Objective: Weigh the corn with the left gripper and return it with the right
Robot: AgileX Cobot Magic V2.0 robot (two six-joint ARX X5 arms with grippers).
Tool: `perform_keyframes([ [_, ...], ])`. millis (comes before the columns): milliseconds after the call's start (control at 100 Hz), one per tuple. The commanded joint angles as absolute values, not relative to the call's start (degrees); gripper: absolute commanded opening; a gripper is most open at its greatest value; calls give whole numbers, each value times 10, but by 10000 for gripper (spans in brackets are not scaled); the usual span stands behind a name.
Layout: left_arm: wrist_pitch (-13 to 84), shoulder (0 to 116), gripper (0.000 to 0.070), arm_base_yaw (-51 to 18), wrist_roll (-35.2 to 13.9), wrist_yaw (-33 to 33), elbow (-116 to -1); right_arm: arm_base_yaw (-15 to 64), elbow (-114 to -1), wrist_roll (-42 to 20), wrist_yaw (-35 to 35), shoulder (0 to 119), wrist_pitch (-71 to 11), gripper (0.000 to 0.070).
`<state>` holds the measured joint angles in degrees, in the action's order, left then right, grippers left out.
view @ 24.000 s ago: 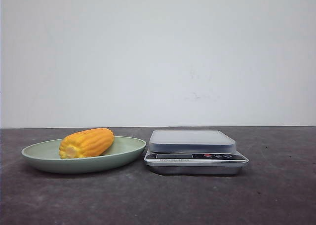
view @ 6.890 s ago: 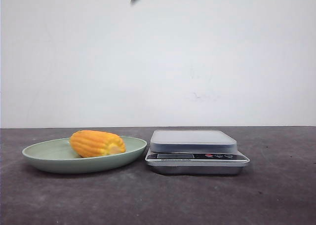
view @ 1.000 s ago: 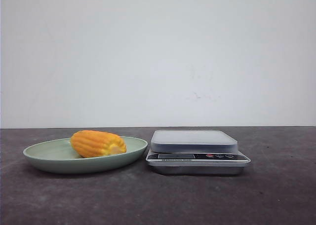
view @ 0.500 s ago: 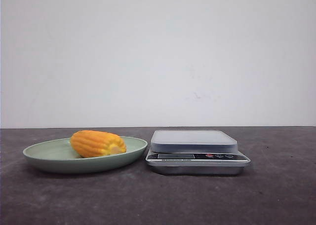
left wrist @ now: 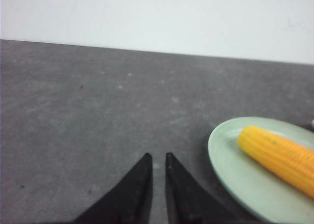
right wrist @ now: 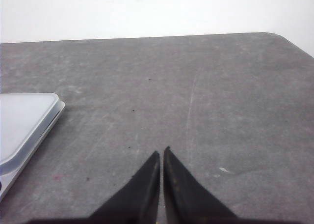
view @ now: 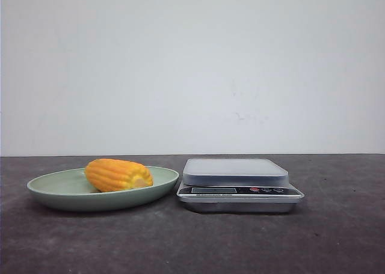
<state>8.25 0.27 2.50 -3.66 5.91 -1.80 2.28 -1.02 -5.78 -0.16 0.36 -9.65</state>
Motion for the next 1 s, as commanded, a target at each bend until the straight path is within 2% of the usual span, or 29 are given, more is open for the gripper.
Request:
perform_keyframes([
  [0,77,2,0,25,-16,54,-8,23,-8,-54,0,2,-90,5],
  [150,88,2,0,18,21,24,-8,23,-8,-54,0,2,-90,5],
  [360,107,1,0,-6,28,-66,-7,23,-8,-54,0,2,-90,5],
  [570,107,1,0,3,16,-56,-7,23,-8,-54,0,2,-90,5],
  [660,106,1,0,4,-10,-53,-8,23,-8,-55,0,2,-90,5],
  [990,106,2,0,4,-9,-53,-8,23,-8,-54,0,2,-90,5],
])
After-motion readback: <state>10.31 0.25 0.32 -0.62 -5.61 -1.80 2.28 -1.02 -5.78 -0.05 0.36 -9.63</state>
